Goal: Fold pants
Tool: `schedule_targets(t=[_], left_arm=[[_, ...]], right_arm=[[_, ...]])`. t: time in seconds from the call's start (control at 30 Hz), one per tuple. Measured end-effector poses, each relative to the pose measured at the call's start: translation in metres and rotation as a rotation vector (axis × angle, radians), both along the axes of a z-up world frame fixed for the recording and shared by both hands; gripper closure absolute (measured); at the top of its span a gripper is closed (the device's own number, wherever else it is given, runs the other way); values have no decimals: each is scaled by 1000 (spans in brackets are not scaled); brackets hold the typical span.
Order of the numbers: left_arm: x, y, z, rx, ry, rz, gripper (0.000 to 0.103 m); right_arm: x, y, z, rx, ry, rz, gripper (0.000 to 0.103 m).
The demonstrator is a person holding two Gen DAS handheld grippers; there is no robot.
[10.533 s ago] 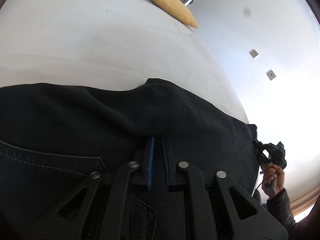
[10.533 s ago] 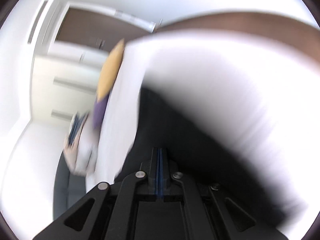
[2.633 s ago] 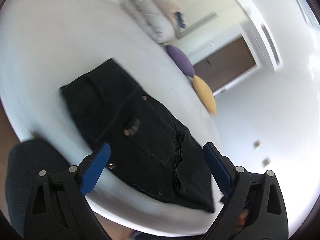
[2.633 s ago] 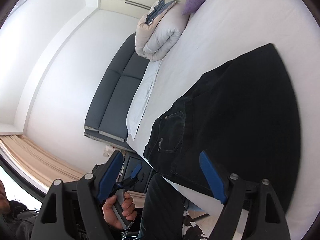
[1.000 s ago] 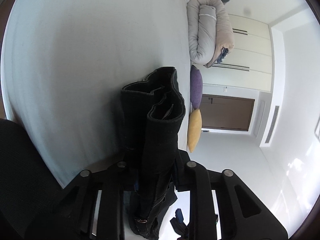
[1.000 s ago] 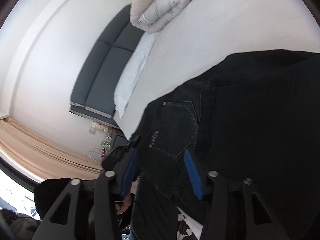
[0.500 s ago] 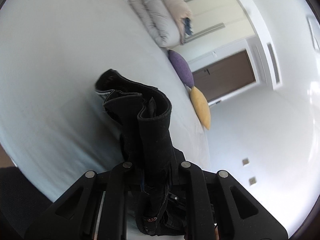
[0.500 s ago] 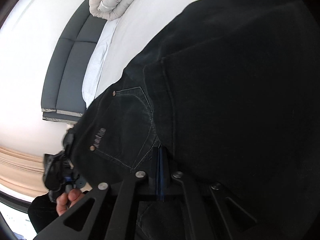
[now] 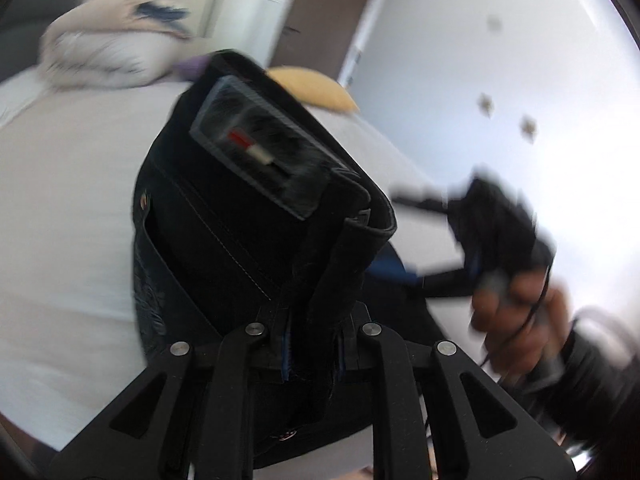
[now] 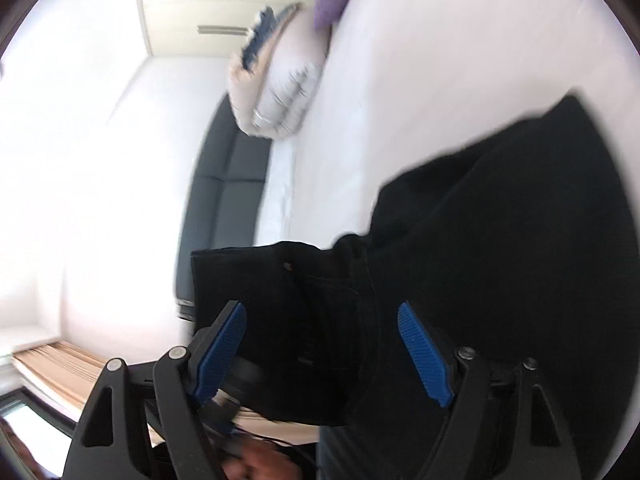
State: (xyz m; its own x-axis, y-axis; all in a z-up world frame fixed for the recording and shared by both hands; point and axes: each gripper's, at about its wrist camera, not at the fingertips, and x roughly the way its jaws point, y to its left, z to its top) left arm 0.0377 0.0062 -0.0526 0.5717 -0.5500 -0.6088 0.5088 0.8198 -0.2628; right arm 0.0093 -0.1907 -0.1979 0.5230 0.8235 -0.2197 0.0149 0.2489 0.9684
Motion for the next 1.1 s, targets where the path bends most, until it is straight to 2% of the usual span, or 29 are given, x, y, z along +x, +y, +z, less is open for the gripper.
schedule_targets(t=[0.1, 0.2, 0.27, 0.33, 0.47, 0.53, 0.63, 0.7, 0.87, 1.0, 1.1], left_arm=[[-23, -44, -28, 81, 39, -98, 90], [-33, -72, -44, 143, 56, -153, 90], [-39, -79, -46, 165, 43, -158, 90], [-34, -82, -42, 162, 40, -150, 90], [-30, -94, -36, 197, 15, -158, 90], [-34, -100, -35, 221, 4, -165, 90], [-42, -98, -40, 230, 5, -178, 90], [-43, -89, -43, 231, 3, -190, 90], [-33, -117, -31, 244, -32, -237, 90], [-35, -144, -34, 270, -36, -269, 90], [-36, -156, -52, 297, -12, -283, 90]], right_arm=[[-10, -15, -2, -24, 12, -3, 9], [-17, -18, -12, -44, 54, -10, 9], [-18, -18, -22, -88, 105, -10, 14], [-15, -18, -30, -149, 157, -7, 36], [-10, -14, -31, -225, 158, 9, 56], [-11, -17, -29, -281, 151, 10, 73], [-13, -18, -20, -349, 123, 11, 86], [-16, -20, -13, -403, 99, 2, 88], [-10, -35, 6, -480, 48, -27, 89], [-11, -50, 3, -481, 53, -46, 90], [-10, -54, -14, -453, 77, -56, 90]])
